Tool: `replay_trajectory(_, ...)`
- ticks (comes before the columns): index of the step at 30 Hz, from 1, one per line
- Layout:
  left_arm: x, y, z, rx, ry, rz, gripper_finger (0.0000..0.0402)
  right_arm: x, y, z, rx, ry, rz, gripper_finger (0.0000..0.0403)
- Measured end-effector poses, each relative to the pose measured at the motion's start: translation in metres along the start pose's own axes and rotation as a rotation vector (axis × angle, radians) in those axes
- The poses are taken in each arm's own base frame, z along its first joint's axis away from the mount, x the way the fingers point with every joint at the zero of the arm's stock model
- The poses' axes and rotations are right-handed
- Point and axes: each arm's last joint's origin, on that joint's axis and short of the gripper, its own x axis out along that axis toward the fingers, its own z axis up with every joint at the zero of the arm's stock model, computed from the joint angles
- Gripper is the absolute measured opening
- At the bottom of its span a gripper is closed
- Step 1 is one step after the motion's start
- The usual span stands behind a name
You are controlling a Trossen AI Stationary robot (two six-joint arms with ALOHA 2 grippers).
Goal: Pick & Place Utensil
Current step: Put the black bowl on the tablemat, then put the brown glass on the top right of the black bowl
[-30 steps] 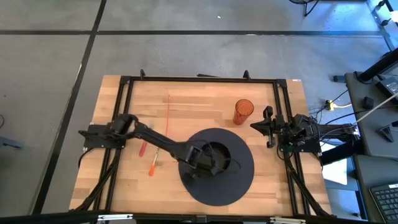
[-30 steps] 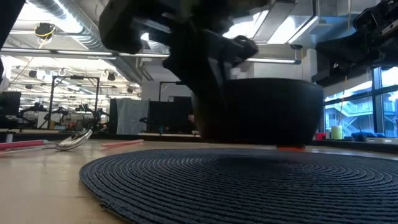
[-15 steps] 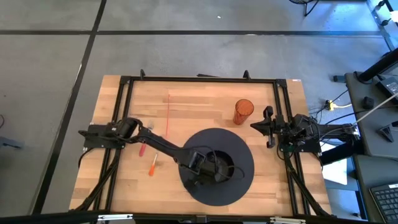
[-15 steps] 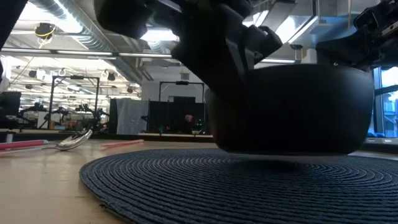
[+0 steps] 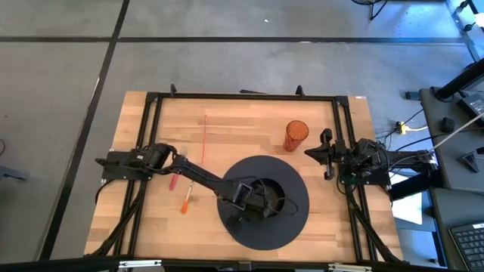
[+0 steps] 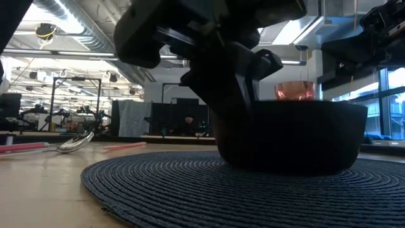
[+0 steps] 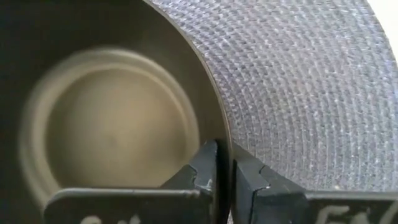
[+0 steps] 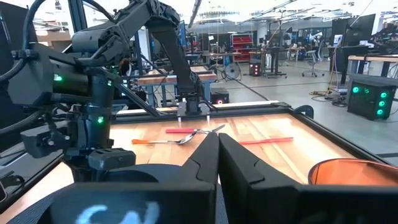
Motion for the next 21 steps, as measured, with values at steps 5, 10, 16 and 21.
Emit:
replay_trajectory(5,0.000,-0.003,0.001,-0.010,-0.009,-0.027,0.0065,0.000,0.000,0.000,0.000,0.000,0.000,0.0010)
replay_trajectory(10,0.000,-0.008,0.003,-0.002,-0.012,-0.034,0.0106,0.000,0.000,0.000,0.000,0.000,0.000,0.0010)
replay_trajectory(16,-0.015,-0.011,0.014,0.011,-0.033,-0.025,0.0141,0.000,0.000,0.000,0.000,0.000,0.000,0.0010)
replay_trajectory(21,-0.037,-0.010,0.025,0.015,-0.024,-0.026,0.0151,0.000,0.000,0.000,0.003,0.000,0.000,0.0010)
